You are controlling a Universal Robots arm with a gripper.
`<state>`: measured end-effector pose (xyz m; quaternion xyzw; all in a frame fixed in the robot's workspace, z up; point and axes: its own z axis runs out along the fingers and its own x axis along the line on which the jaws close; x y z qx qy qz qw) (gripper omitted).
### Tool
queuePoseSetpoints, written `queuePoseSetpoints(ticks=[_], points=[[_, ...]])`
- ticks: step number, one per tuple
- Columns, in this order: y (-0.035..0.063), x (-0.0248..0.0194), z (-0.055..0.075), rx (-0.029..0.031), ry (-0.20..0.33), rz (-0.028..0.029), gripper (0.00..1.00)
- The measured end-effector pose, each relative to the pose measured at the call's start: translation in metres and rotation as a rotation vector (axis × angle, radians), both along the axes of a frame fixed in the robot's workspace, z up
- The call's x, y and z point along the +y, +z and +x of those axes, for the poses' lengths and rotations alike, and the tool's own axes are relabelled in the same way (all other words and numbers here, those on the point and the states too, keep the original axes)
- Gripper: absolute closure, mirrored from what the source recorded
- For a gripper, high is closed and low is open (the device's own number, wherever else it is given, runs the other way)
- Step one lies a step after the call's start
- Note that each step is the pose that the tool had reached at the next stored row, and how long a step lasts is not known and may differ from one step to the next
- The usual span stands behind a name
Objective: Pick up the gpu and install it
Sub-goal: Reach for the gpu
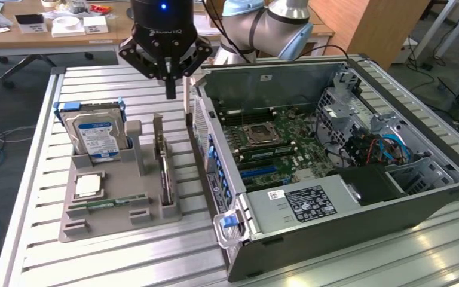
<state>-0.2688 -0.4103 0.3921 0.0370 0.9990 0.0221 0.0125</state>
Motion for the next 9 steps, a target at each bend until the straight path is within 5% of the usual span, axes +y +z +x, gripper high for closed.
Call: queuePoseSetpoints(ticks=[9], points=[[0.0, -0.0066, -0.0015, 0.0, 0.0, -0.0001, 0.89]])
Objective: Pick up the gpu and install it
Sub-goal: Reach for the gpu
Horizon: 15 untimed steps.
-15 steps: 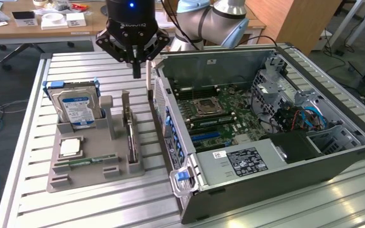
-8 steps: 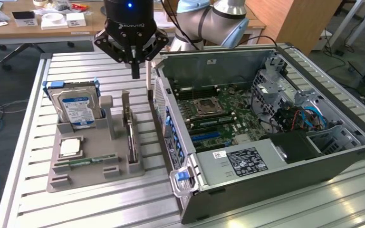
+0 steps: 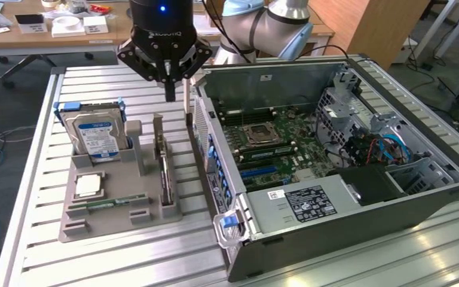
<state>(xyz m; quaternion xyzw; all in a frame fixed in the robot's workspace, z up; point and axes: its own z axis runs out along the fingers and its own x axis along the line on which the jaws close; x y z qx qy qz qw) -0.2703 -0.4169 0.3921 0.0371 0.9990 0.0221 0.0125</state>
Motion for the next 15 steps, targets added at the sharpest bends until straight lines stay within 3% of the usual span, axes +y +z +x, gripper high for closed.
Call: queuePoseSetpoints(ticks=[15], points=[[-0.0002, -0.0175, -0.015, 0.0, 0.0, 0.0, 0.89]])
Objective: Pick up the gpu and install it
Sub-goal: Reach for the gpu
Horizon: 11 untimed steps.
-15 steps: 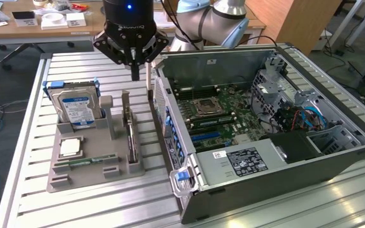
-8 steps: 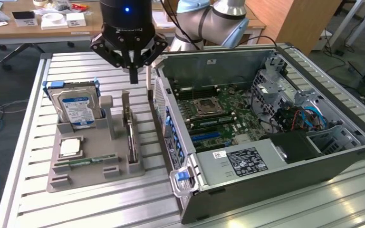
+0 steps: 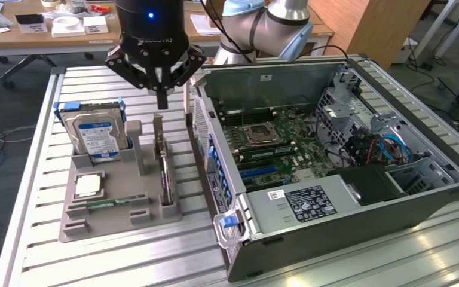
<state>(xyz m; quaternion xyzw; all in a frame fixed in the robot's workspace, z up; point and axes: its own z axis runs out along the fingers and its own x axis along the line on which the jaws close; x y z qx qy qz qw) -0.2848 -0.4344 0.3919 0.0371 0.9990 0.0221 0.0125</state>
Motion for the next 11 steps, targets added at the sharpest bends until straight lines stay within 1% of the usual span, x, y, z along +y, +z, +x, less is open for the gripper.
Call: queuePoseSetpoints(ticks=[5, 6, 11], points=[[-0.0001, -0.0088, -0.0034, -0.0001, 0.0, 0.0001, 0.89], [-0.0001, -0.0094, -0.0036, -0.0001, 0.0, 0.0, 0.89], [-0.0001, -0.0095, -0.0036, 0.0, 0.0, 0.0, 0.89]])
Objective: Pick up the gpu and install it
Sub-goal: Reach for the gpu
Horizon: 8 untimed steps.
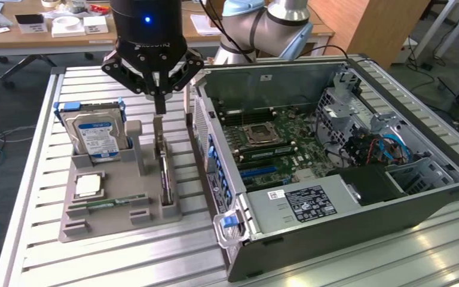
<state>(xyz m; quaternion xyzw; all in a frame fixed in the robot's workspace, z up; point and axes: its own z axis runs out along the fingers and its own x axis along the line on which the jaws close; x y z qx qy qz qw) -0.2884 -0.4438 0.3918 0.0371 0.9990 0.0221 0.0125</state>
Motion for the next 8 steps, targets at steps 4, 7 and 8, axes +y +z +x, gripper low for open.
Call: queuePoseSetpoints(ticks=[4, 7, 8], points=[[0.0, -0.0003, 0.0, 0.0, 0.0, 0.0, 0.89], [0.0, -0.0026, 0.0, 0.0, 0.0, 0.0, 0.89], [0.0, -0.0038, 0.0, 0.0, 0.0, 0.0, 0.89]])
